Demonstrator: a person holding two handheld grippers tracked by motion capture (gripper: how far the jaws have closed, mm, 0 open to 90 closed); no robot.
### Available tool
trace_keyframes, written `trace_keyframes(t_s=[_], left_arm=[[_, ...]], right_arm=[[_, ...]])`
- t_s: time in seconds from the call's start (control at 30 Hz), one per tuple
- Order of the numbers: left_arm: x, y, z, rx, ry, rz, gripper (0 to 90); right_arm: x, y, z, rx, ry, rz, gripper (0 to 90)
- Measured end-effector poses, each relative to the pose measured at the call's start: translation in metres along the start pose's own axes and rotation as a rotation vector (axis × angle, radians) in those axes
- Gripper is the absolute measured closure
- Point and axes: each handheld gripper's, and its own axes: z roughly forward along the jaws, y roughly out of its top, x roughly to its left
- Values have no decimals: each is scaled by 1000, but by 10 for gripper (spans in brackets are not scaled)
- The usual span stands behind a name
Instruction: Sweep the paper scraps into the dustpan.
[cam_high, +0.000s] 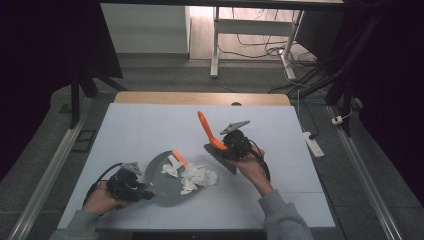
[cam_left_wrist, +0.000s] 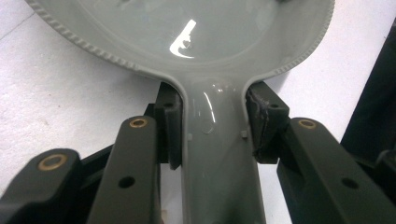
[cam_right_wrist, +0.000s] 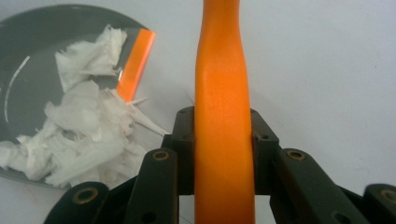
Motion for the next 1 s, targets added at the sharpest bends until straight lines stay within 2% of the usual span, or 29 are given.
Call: trace_keyframes(t_s=[0.23,0.57,0.7,1.0], left_arm=[[0,0,0,2,3,3,615],[-1,0,0,3,3,4,615],[-1,0,0,5,3,5,615],[-2,1,0,6,3,5,615]], right_arm=[[-3,-8,3,16,-21,10,704],[-1,-7,13,46,-32,8,705],[5,-2,20,57,-42,18,705],[24,11,38,105,-67,5,705]])
